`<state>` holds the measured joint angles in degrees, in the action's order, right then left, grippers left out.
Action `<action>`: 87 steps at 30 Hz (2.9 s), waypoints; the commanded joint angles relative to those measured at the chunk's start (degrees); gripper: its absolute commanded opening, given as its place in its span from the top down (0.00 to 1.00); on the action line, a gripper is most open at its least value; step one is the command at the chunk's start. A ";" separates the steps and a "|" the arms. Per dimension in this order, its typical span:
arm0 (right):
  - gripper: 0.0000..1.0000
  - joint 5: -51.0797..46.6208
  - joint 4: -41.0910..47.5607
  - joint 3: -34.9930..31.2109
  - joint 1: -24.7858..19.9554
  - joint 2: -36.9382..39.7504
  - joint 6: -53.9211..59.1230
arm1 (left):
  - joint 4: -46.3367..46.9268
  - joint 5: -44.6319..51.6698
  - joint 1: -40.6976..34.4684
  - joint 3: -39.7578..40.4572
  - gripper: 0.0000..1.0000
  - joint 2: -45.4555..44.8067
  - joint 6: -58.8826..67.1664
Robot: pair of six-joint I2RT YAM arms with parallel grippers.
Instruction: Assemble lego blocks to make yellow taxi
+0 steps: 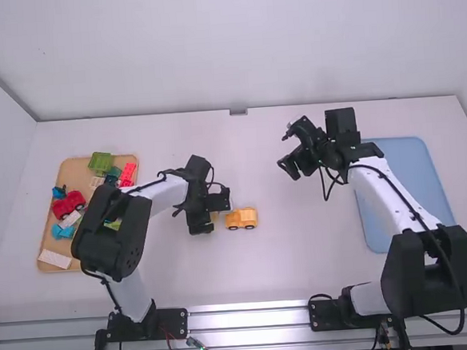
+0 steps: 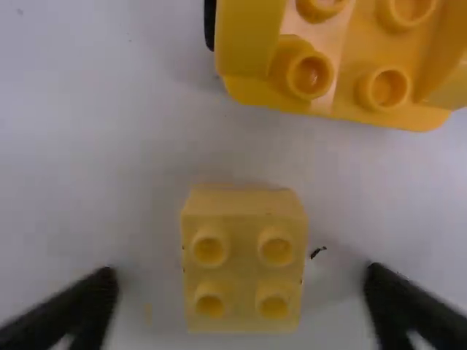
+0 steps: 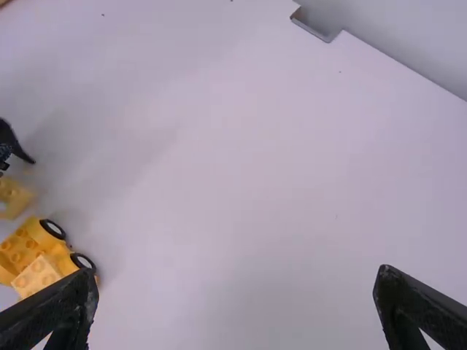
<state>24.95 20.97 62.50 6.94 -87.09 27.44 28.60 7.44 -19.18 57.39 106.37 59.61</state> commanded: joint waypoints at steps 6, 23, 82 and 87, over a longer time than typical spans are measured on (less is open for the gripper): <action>0.01 0.26 -0.15 0.48 -0.17 1.31 -0.17 | 6.38 -0.37 0.33 3.58 0.01 1.51 0.26; 0.01 0.68 -0.15 0.48 -0.20 1.27 1.53 | 3.89 29.77 11.17 1.70 0.01 -5.35 13.00; 0.01 30.29 -24.79 -24.76 0.09 -1.44 23.89 | -28.20 47.19 19.71 -15.93 0.56 4.11 13.70; 0.01 30.34 -24.59 -24.76 0.81 -1.44 23.89 | -28.11 47.15 19.39 -15.93 0.61 4.11 13.70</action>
<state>54.11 -3.81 38.22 7.33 -88.01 51.18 0.21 52.95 0.58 41.41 109.78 72.31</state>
